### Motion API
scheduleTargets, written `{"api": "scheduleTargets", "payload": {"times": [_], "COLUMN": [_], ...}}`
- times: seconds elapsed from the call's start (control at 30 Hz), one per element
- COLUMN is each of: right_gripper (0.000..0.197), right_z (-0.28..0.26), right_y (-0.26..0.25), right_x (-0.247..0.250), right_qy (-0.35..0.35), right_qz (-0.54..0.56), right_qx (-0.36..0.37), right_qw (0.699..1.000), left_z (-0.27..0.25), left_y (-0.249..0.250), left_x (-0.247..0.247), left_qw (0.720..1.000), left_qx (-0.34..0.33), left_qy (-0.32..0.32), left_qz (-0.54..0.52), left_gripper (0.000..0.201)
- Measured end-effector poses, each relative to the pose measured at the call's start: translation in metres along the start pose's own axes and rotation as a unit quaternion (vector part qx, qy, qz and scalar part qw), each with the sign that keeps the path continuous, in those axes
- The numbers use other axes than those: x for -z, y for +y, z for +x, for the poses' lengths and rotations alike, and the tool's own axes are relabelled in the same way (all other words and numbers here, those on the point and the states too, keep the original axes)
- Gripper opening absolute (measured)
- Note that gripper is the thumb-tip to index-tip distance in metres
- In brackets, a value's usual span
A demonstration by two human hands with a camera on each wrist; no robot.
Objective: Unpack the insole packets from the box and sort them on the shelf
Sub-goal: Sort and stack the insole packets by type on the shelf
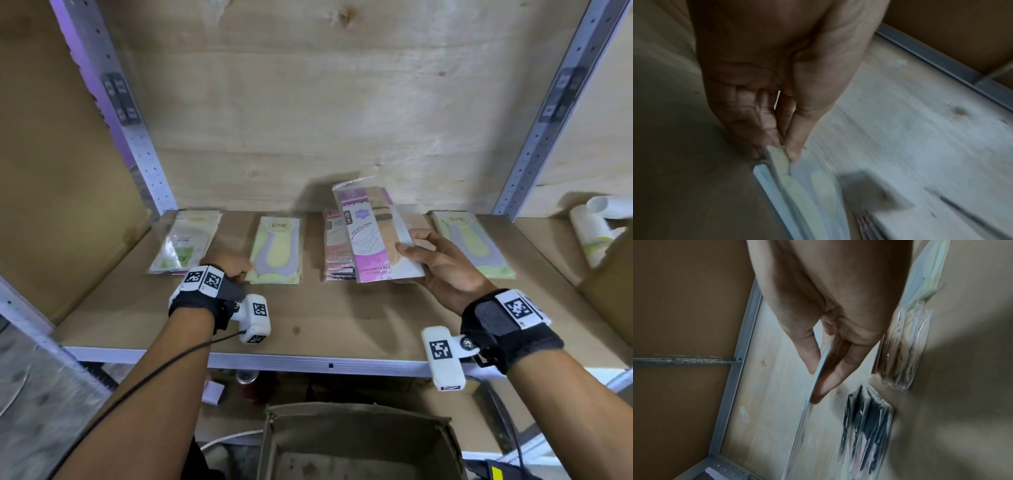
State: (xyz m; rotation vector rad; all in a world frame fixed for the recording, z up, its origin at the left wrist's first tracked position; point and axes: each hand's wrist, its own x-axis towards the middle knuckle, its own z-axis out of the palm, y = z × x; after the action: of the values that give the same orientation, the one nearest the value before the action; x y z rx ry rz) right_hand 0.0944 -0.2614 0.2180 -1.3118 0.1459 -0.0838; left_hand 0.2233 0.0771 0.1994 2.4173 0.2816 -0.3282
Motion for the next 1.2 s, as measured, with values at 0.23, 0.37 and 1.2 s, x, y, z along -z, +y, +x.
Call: {"api": "scheduleTargets", "payload": {"times": [0.23,0.37,1.2], "right_gripper": [0.03,0.034,0.025], "right_z": [0.008,0.01,0.095], "right_y": [0.01,0.017,0.023], "right_x": [-0.029,-0.045,-0.196], "right_qy": [-0.027,-0.041,0.033], "right_qz": [0.006,-0.004,-0.469], "right_qx": [-0.015,-0.018,-0.023], "right_qw": [1.0,0.999,0.882], "left_z": [0.026,0.033,0.011], "left_y": [-0.046,-0.069,-0.012], "left_x": [0.038,0.05,0.03], "left_qw": [0.995,0.99,0.952], "left_qx": [0.044,0.062,-0.175], "left_qy": [0.065,0.086,-0.038], "left_qz": [-0.066,-0.088,-0.249], "left_gripper": [0.02,0.033,0.025]}}
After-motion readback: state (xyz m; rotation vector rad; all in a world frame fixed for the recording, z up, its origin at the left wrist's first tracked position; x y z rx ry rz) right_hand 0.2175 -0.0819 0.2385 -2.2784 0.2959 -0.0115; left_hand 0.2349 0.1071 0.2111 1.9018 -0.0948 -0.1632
